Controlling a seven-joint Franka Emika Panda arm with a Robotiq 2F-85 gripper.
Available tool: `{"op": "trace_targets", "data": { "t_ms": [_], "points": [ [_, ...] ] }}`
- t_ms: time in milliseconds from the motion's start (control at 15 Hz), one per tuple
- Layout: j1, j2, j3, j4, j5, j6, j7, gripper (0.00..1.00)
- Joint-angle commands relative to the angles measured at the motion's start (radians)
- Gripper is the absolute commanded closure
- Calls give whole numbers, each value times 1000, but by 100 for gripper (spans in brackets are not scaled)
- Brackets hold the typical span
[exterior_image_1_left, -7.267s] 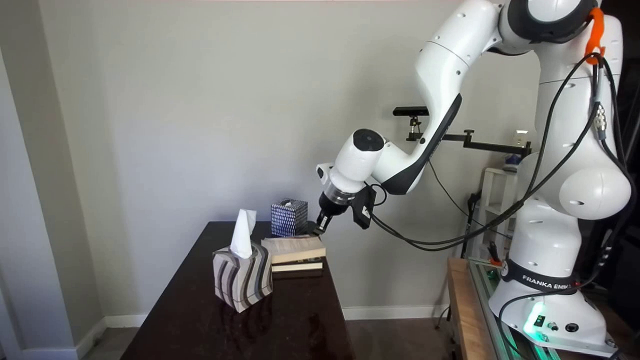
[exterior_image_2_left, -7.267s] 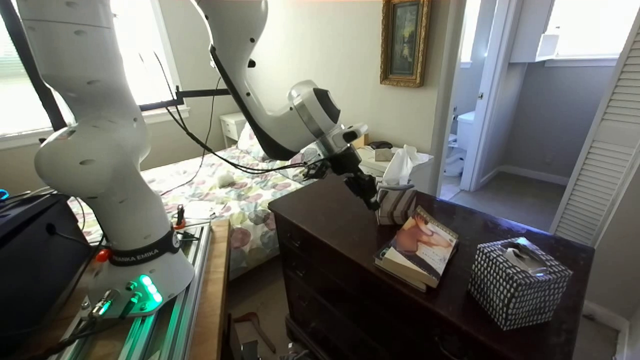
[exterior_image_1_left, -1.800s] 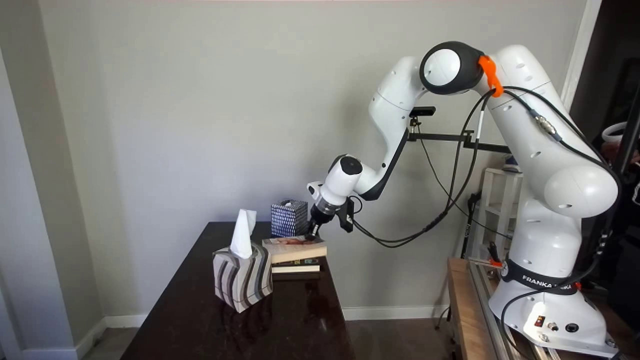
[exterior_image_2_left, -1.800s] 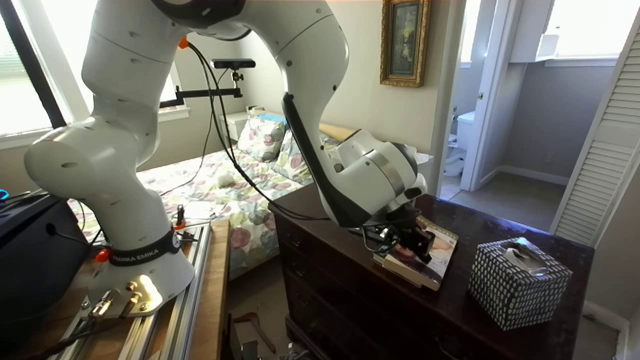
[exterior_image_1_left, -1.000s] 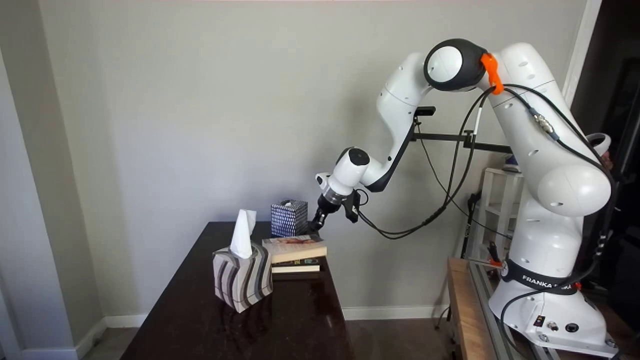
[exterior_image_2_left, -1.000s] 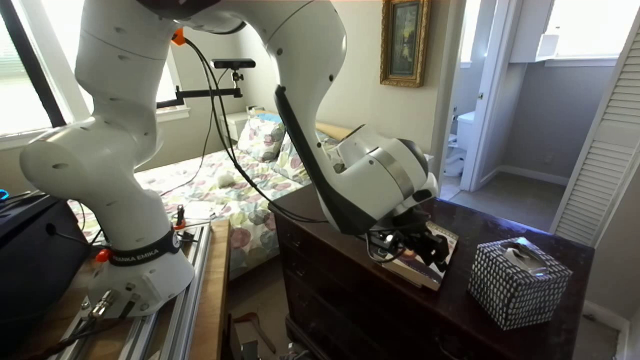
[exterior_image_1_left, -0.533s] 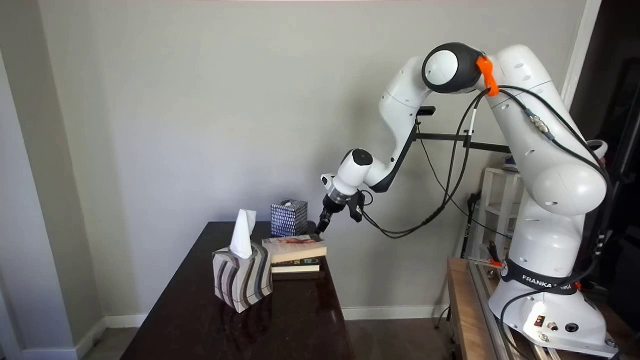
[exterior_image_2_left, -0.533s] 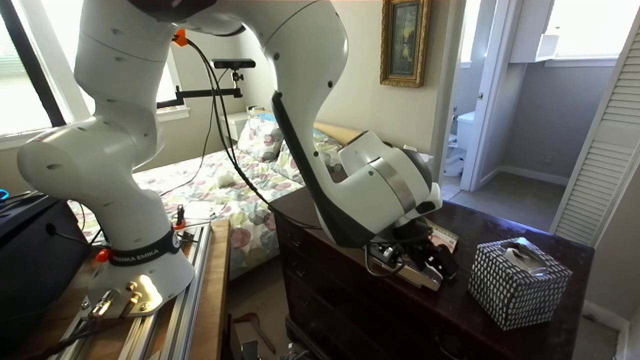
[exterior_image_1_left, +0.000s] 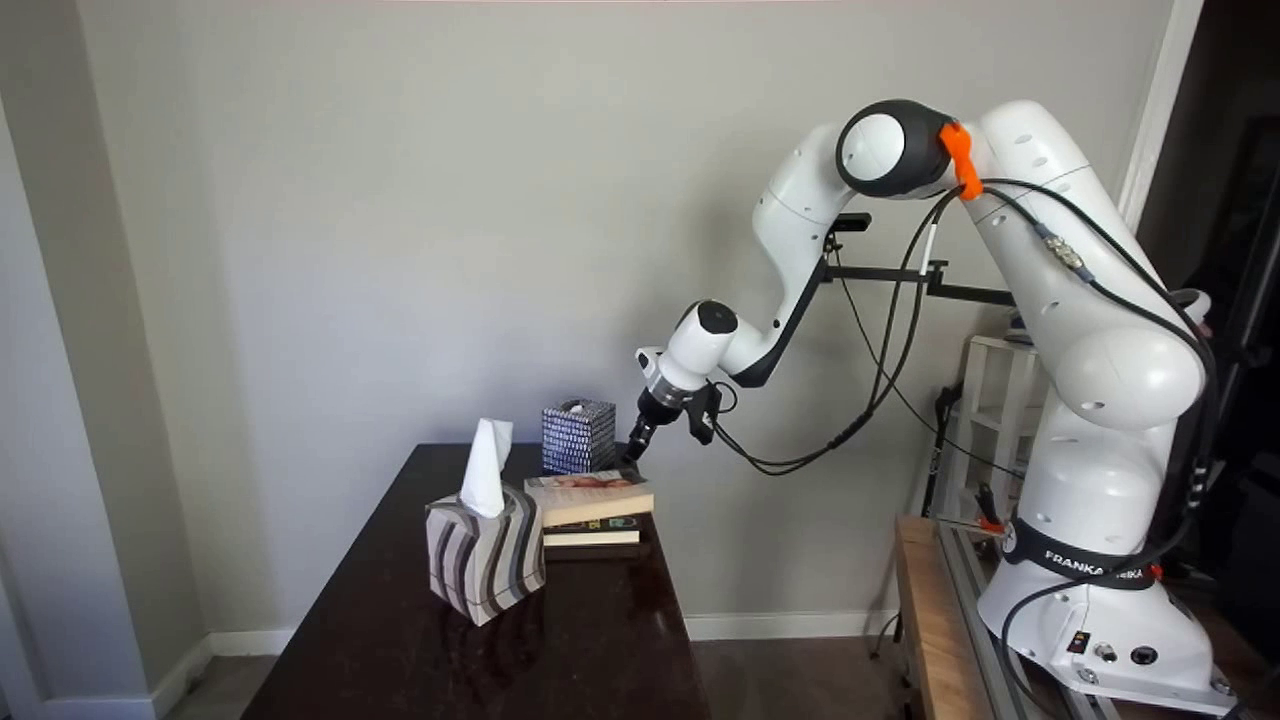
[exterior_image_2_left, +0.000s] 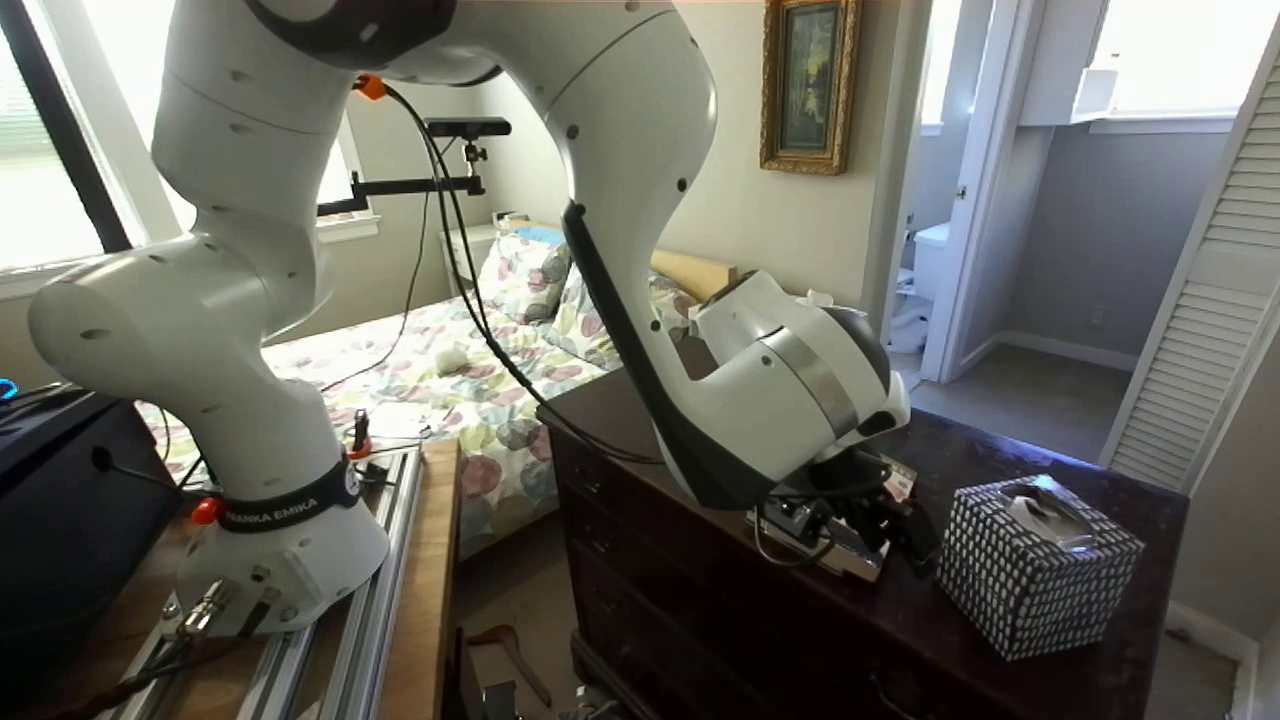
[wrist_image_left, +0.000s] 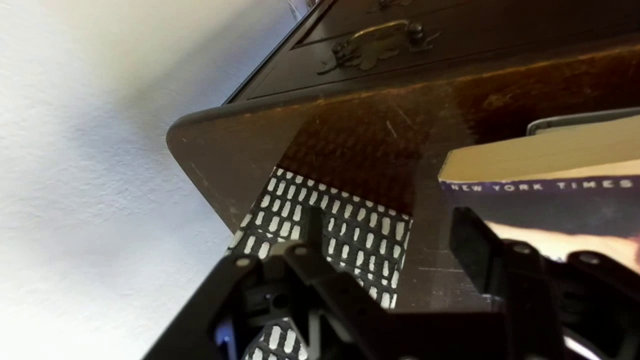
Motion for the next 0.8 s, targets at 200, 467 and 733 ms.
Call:
{"op": "trace_targets", "data": {
  "t_ms": [200,467,733],
  "points": [
    [-58,77,67,84,-37,-23,55,84],
    [-74,118,93,115,-38,-28,62,100],
    [-89,157,122,149,-46,-34,69,100]
  ]
}}
